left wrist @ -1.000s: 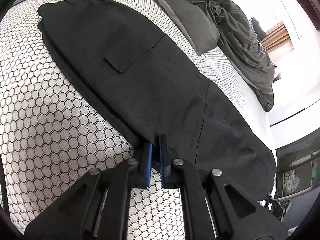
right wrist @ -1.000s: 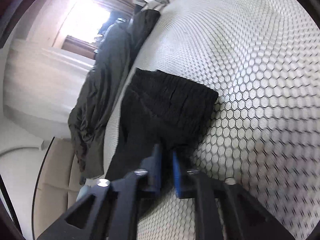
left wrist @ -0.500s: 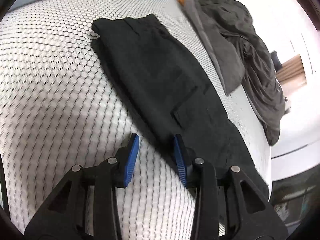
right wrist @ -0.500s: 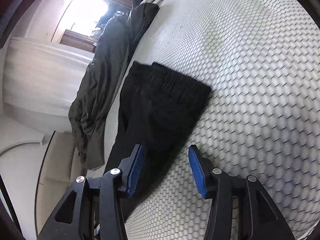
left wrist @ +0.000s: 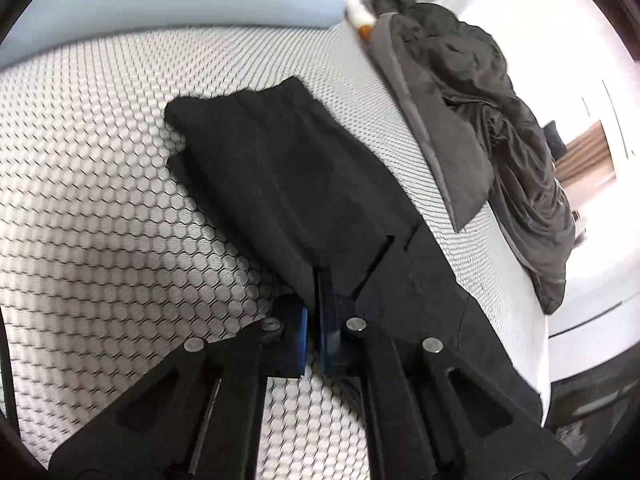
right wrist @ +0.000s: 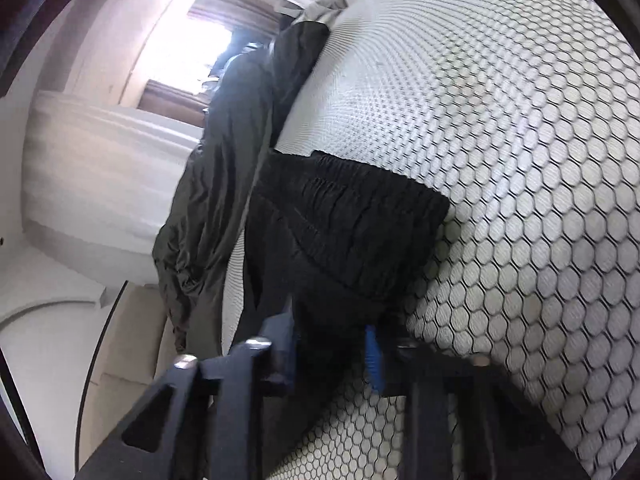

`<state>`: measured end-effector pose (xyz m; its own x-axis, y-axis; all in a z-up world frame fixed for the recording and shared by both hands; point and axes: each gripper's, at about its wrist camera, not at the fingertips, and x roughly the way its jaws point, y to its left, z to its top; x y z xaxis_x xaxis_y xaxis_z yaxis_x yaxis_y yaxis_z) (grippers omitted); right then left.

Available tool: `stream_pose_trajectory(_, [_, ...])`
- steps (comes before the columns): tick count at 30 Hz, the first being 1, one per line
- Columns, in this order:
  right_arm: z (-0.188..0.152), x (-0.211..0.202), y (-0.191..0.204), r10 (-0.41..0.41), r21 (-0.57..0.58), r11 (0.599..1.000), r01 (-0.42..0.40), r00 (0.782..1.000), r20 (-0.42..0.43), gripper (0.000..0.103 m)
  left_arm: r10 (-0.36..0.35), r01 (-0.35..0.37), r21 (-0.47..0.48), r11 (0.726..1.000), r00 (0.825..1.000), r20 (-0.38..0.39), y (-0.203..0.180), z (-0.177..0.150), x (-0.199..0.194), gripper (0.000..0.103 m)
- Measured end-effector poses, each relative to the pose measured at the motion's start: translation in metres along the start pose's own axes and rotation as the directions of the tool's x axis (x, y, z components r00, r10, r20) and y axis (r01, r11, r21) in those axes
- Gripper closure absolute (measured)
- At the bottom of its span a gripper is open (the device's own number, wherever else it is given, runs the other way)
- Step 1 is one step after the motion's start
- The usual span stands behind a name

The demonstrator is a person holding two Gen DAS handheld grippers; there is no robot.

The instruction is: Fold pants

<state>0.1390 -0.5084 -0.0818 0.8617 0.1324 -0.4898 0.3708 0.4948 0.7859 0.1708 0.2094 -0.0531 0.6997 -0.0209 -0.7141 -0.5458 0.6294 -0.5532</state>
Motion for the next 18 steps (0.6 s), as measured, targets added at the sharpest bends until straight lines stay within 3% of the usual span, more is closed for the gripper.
stream_pose_trajectory(1, [-0.001, -0.001, 0.002, -0.014, -0.008, 1.000, 0.014, 1.000, 0.003, 0.088, 0.003, -0.003, 0.010, 1.000, 1.000, 0.007, 0.000, -0.003, -0.007, 0.102])
stream_pose_trajectory(9, [-0.047, -0.052, 0.003, 0.014, 0.018, 1.000, -0.013, 0.999, -0.052, 0.090, 0.055, -0.062, 0.085, 0.994, 0.995, 0.082, 0.038, -0.026, -0.092, 0.102])
stream_pose_trajectory(12, [-0.071, -0.067, 0.000, 0.003, -0.023, 1.000, -0.006, 0.994, -0.108, 0.087, 0.109, -0.113, 0.092, 0.989, 0.993, 0.055, 0.063, -0.029, -0.104, 0.100])
stream_pose_trajectory(15, [-0.075, -0.081, -0.001, -0.012, -0.064, 0.998, 0.002, 0.988, -0.153, 0.075, 0.089, -0.091, 0.079, 0.993, 0.996, 0.028, 0.083, -0.028, -0.118, 0.097])
stream_pose_trajectory(16, [-0.074, -0.087, 0.000, -0.001, -0.071, 0.997, -0.009, 0.990, -0.143, 0.062, 0.092, -0.094, 0.084, 0.992, 0.995, 0.035, 0.085, -0.029, -0.124, 0.094])
stream_pose_trajectory(18, [-0.072, -0.099, 0.002, -0.006, -0.082, 0.997, -0.002, 0.995, -0.096, 0.046, 0.107, -0.112, 0.093, 0.989, 0.993, 0.052, 0.088, -0.029, -0.136, 0.093])
